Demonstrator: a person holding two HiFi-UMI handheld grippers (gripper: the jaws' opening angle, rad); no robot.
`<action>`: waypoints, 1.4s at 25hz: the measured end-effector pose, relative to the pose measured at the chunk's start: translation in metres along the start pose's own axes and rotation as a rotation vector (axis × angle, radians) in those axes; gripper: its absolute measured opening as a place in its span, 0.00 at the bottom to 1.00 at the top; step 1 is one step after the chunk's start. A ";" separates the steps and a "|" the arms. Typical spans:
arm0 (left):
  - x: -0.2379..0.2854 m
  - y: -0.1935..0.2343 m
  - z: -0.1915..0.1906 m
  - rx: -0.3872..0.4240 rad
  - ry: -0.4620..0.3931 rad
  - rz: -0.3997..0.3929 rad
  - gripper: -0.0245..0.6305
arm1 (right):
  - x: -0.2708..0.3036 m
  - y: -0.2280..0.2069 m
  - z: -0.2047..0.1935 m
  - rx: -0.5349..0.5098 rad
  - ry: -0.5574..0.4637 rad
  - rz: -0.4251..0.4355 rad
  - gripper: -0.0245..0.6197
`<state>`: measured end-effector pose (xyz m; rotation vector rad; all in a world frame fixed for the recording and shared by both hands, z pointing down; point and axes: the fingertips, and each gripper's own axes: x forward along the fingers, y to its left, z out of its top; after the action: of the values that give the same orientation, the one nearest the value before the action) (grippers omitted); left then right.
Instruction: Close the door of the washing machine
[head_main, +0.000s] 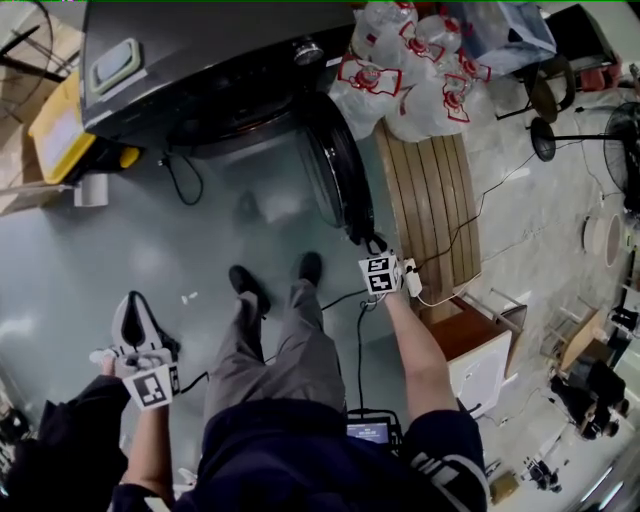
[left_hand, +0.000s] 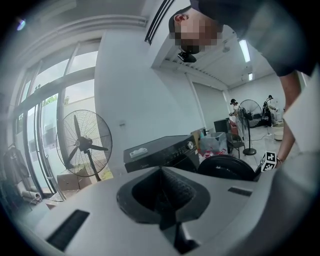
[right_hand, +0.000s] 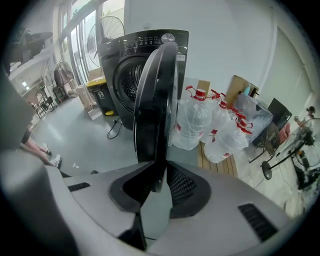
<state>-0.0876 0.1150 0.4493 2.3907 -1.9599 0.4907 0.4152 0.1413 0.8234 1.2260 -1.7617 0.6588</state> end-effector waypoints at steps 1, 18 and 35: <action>-0.002 0.003 -0.001 -0.002 -0.002 -0.001 0.08 | 0.000 0.007 0.001 0.006 0.003 -0.002 0.18; -0.024 0.096 -0.040 -0.041 -0.027 -0.072 0.08 | 0.024 0.160 0.048 0.153 0.044 -0.052 0.21; -0.036 0.148 -0.046 -0.027 0.008 0.063 0.08 | 0.056 0.255 0.111 0.323 0.025 -0.050 0.24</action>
<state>-0.2461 0.1269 0.4565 2.3137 -2.0303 0.4726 0.1321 0.1224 0.8319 1.4652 -1.6404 0.9523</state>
